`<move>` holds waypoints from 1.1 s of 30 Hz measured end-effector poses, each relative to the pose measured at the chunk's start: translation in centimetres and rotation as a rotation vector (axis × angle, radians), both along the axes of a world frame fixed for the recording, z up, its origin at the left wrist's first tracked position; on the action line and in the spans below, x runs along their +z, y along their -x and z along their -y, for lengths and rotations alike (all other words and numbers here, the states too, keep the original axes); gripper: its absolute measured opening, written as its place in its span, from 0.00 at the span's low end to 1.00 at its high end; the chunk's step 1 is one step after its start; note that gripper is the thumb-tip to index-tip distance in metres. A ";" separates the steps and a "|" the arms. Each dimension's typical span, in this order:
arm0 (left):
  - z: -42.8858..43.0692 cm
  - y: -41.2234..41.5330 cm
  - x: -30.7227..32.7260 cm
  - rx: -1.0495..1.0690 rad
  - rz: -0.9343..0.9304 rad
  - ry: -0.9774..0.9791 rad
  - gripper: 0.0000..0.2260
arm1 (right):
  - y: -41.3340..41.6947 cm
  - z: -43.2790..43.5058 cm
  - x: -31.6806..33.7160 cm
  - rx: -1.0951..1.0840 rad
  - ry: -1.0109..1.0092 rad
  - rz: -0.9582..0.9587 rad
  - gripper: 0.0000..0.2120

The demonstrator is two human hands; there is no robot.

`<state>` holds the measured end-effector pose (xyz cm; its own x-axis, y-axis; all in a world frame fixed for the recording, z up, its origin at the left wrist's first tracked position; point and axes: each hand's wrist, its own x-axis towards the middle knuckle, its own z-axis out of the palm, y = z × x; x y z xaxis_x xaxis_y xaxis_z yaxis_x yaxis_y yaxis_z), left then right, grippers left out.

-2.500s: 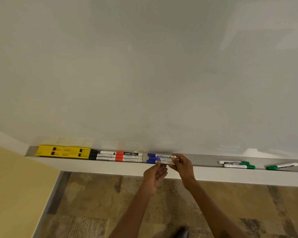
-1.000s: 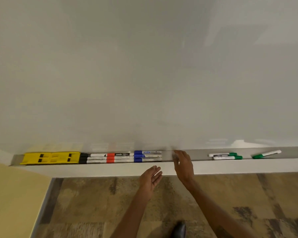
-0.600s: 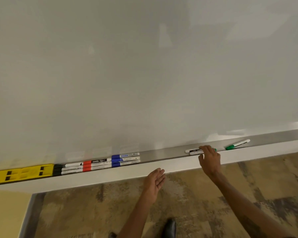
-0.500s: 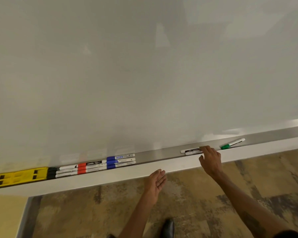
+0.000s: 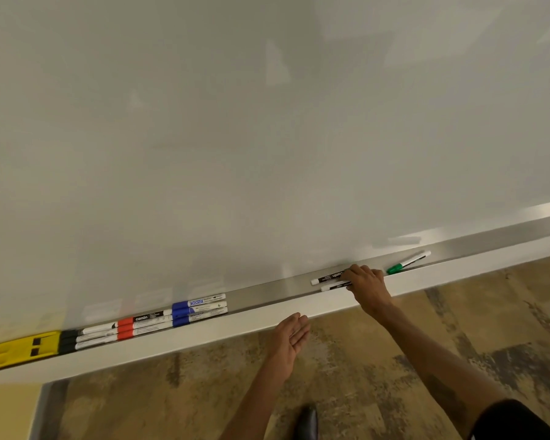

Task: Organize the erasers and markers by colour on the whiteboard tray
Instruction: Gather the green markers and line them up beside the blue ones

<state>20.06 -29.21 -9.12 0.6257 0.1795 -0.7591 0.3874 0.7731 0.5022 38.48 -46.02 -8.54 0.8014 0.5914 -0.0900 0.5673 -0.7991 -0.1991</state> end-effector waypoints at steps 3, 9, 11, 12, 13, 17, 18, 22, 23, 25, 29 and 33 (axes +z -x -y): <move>0.4 -0.5 0.2 0.000 -0.007 0.000 0.16 | 0.0 0.4 -0.4 -0.024 -0.073 0.046 0.14; 0.9 -0.7 0.2 -0.010 -0.014 0.002 0.16 | 3.0 -0.4 1.1 -0.166 -0.491 0.037 0.09; 1.0 -1.0 0.3 -0.003 -0.020 0.009 0.16 | 4.6 -1.1 2.0 -0.361 -0.698 -0.106 0.09; 1.0 -1.2 0.3 0.007 -0.023 0.019 0.16 | 5.4 -1.4 2.3 -0.469 -0.805 -0.212 0.10; 1.2 -1.4 0.4 0.017 -0.026 0.030 0.17 | 6.2 -1.8 2.5 -0.569 -0.911 -0.336 0.10; 1.7 -2.4 0.7 0.025 -0.012 0.040 0.19 | 9.1 -3.3 2.7 -0.789 -1.293 -0.786 0.11; 1.9 -2.6 0.8 0.030 -0.001 0.037 0.19 | 9.8 -3.6 2.7 -0.798 -1.305 -0.847 0.11; 2.2 -2.6 0.9 0.069 0.081 0.002 0.17 | 11.8 -4.2 1.9 -0.750 -1.253 -1.025 0.10; 2.1 -2.6 0.8 0.082 0.099 -0.002 0.17 | 11.9 -4.3 1.7 -0.730 -1.246 -1.046 0.10; 1.9 -2.4 0.8 0.149 0.102 0.008 0.17 | 11.8 -4.3 1.7 -0.706 -1.201 -1.033 0.11; 0.3 -2.0 0.3 0.382 0.046 0.119 0.12 | 10.0 -3.4 1.3 -0.652 -0.898 -0.546 0.12; -0.8 -1.1 0.0 0.450 0.043 0.177 0.10 | 6.3 -3.0 0.6 -0.410 -0.594 -0.124 0.16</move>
<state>21.13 -28.39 -9.10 0.5468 0.3105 -0.7776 -0.0235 0.9340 0.3564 32.13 -42.99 -7.95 0.9736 0.2231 0.0478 0.1906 -0.6796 -0.7084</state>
